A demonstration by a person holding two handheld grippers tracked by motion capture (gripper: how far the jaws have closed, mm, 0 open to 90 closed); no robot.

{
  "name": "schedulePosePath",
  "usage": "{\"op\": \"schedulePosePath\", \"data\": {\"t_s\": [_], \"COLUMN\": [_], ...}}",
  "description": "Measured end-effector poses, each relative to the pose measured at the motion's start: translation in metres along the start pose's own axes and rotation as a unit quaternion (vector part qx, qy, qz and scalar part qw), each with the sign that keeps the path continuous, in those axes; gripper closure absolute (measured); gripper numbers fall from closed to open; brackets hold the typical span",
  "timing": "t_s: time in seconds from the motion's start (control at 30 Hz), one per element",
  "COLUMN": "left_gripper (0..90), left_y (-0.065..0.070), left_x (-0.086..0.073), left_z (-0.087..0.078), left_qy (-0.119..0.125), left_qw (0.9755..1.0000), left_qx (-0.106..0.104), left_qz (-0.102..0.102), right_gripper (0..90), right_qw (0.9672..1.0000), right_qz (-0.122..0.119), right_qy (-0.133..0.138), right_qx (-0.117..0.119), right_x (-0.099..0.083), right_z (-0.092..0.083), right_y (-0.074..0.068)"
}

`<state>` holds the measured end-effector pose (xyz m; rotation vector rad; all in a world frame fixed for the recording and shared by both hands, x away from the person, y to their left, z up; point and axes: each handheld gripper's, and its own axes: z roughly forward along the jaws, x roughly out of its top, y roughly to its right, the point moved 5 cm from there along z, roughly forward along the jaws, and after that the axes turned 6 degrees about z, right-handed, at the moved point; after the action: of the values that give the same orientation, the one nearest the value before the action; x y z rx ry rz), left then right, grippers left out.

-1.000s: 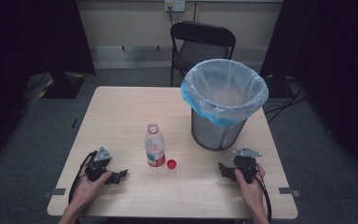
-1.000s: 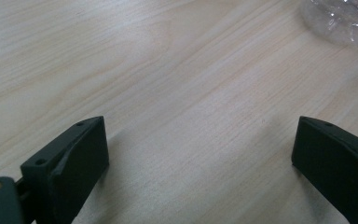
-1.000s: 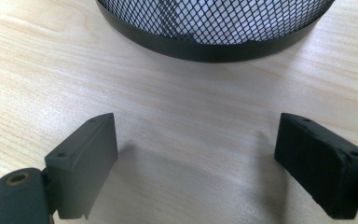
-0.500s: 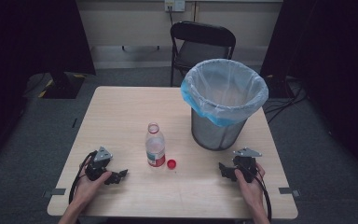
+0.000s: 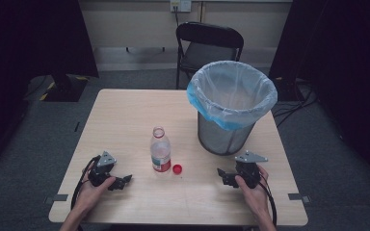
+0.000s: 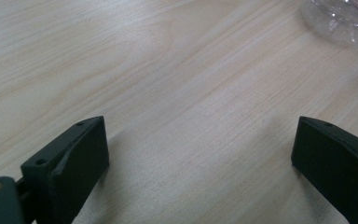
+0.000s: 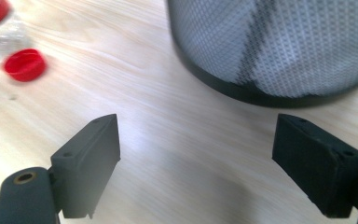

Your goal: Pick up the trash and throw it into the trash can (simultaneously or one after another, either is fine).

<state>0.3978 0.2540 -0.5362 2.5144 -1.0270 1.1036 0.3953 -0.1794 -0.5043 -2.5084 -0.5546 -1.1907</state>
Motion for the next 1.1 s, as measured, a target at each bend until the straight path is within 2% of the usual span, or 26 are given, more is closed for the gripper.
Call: {"op": "schedulePosePath", "data": {"t_s": [0.1, 0.2, 0.3, 0.4, 0.53, 0.6, 0.9, 1.1], "left_gripper": [3.3, 3.3, 3.3, 3.3, 3.3, 3.3, 3.3, 3.3], "left_y": [0.000, 0.000, 0.000, 0.000, 0.000, 0.000, 0.000, 0.000], "left_x": [0.000, 0.000, 0.000, 0.000, 0.000, 0.000, 0.000, 0.000], "left_z": [0.000, 0.000, 0.000, 0.000, 0.000, 0.000, 0.000, 0.000], "left_qy": [0.000, 0.000, -0.001, 0.000, 0.000, 0.000, 0.000, 0.000], "left_qw": [1.0000, 1.0000, 1.0000, 1.0000, 1.0000, 1.0000, 1.0000, 1.0000], "left_qx": [0.000, 0.000, 0.000, 0.000, 0.000, 0.000, 0.000, 0.000], "left_qz": [0.000, 0.000, 0.000, 0.000, 0.000, 0.000, 0.000, 0.000], "right_gripper": [14.4, 15.7, 15.6, 16.0, 16.4, 16.4, 17.0, 16.4], "right_qw": [1.0000, 0.9996, 0.9993, 0.9981, 0.9970, 0.9955, 0.9942, 0.9921], "right_qz": [-0.003, -0.001, -0.001, -0.001, -0.006, -0.010, -0.034, -0.043], "right_qy": [-0.001, -0.002, -0.001, -0.001, -0.004, -0.003, -0.001, 0.005], "right_qx": [0.006, 0.028, 0.039, 0.061, 0.077, 0.094, 0.102, 0.118], "right_x": [0.001, 0.006, 0.010, 0.016, 0.021, 0.025, 0.035, 0.043], "right_z": [0.001, 0.001, 0.001, 0.002, 0.007, 0.010, 0.018, 0.023], "right_y": [-0.004, -0.013, -0.018, -0.026, -0.035, -0.043, -0.061, -0.075]}}
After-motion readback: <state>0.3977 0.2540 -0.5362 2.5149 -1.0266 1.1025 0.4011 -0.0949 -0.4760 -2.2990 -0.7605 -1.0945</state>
